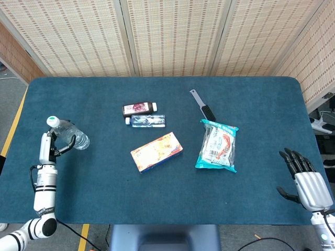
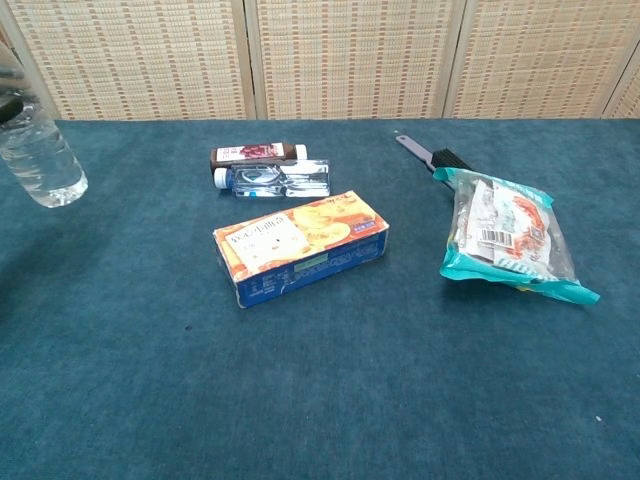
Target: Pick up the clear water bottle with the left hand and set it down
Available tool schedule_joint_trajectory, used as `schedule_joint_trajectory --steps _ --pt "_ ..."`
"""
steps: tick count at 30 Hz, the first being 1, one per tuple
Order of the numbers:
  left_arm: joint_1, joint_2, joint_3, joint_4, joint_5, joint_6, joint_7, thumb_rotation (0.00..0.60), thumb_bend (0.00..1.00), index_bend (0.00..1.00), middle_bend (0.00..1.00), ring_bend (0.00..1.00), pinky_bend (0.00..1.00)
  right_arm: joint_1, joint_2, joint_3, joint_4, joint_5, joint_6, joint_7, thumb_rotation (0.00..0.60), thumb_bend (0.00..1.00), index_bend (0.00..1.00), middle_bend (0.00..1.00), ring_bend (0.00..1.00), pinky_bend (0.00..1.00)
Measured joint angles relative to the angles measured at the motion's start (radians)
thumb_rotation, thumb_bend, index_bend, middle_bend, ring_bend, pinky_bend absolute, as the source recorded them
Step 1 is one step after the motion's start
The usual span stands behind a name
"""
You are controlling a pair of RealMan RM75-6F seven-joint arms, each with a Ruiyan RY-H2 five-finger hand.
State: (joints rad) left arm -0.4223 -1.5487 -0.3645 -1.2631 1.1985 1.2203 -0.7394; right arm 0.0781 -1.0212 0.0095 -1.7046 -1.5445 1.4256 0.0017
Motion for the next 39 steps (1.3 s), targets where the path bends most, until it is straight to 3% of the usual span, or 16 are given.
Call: schedule_joint_trajectory --steps 4,9,19,33,39 --pt "-0.016 0.003 -0.024 0.007 0.006 0.049 0.263 0.600 0.42 0.37 0.41 0.37 0.27 0.000 0.001 0.000 0.000 0.000 0.000 0.002 0.600 0.14 0.00 0.00 0.00 0.13" --pt "-0.033 0.032 -0.058 -0.036 0.019 0.126 0.380 0.600 0.42 0.37 0.42 0.38 0.29 0.001 0.001 0.001 0.001 0.001 -0.001 0.003 0.600 0.14 0.00 0.00 0.00 0.13" --pt "-0.021 -0.013 0.017 0.005 -0.008 0.042 0.367 0.600 0.42 0.37 0.42 0.38 0.29 0.004 -0.001 0.001 0.000 0.009 -0.009 -0.005 0.600 0.14 0.00 0.00 0.00 0.13" --pt "-0.033 0.017 -0.042 -0.036 0.009 0.098 0.349 0.600 0.42 0.37 0.42 0.38 0.30 0.004 -0.001 -0.001 0.002 0.004 -0.007 -0.003 0.600 0.14 0.00 0.00 0.00 0.13" --pt "-0.023 -0.012 -0.007 -0.010 -0.029 0.034 0.345 0.600 0.42 0.37 0.41 0.38 0.30 0.006 -0.004 -0.001 0.002 0.008 -0.014 -0.011 0.600 0.14 0.00 0.00 0.00 0.13"
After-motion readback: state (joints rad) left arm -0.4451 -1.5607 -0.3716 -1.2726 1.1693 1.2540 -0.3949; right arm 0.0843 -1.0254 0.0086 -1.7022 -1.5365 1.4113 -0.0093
